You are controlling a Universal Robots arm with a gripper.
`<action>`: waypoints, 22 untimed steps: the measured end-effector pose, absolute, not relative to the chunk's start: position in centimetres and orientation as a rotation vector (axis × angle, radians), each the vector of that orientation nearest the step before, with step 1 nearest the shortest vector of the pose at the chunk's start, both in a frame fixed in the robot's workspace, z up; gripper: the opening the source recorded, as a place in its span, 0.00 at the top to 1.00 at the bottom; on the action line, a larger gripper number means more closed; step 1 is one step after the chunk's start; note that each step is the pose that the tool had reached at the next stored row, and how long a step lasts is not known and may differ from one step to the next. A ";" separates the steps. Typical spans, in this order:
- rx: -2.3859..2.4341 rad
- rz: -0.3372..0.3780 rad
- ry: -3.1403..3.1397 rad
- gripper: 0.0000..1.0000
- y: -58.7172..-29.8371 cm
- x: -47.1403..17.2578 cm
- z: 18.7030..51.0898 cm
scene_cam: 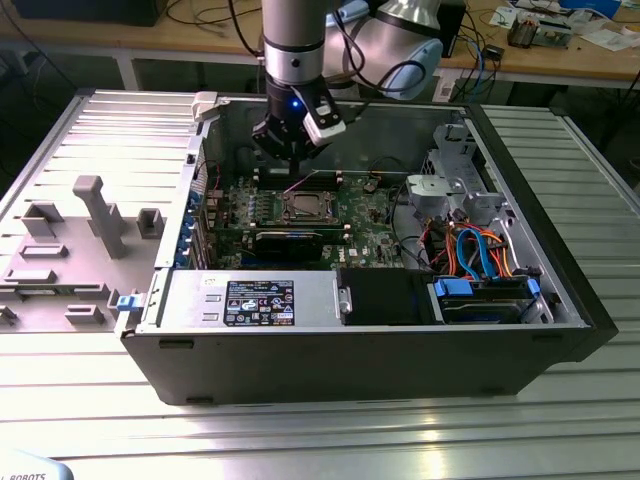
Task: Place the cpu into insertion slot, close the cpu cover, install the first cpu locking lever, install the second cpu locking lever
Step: 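Install the first cpu locking lever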
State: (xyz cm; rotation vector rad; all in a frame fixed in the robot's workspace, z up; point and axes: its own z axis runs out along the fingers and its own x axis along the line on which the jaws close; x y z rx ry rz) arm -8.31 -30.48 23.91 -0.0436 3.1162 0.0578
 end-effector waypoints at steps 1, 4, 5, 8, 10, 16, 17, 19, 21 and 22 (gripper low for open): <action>-0.044 0.045 3.116 0.89 -30.4 -8.2 23.8; -0.045 0.017 3.117 0.89 -30.1 -8.1 23.7; -0.045 0.017 3.117 0.89 -30.1 -8.1 23.7; -0.045 0.017 3.117 0.89 -30.0 -7.9 23.6; -0.045 0.017 3.117 0.89 -30.0 -7.6 23.5; -0.045 0.017 3.117 0.89 -29.9 -7.2 23.4; -0.045 0.017 3.117 0.89 -29.9 -7.1 23.3; -0.045 0.017 3.117 0.89 -29.9 -6.8 23.1; -0.045 0.017 3.117 0.89 -29.9 -6.5 22.9; -0.044 0.017 3.117 0.89 -29.9 -6.3 22.8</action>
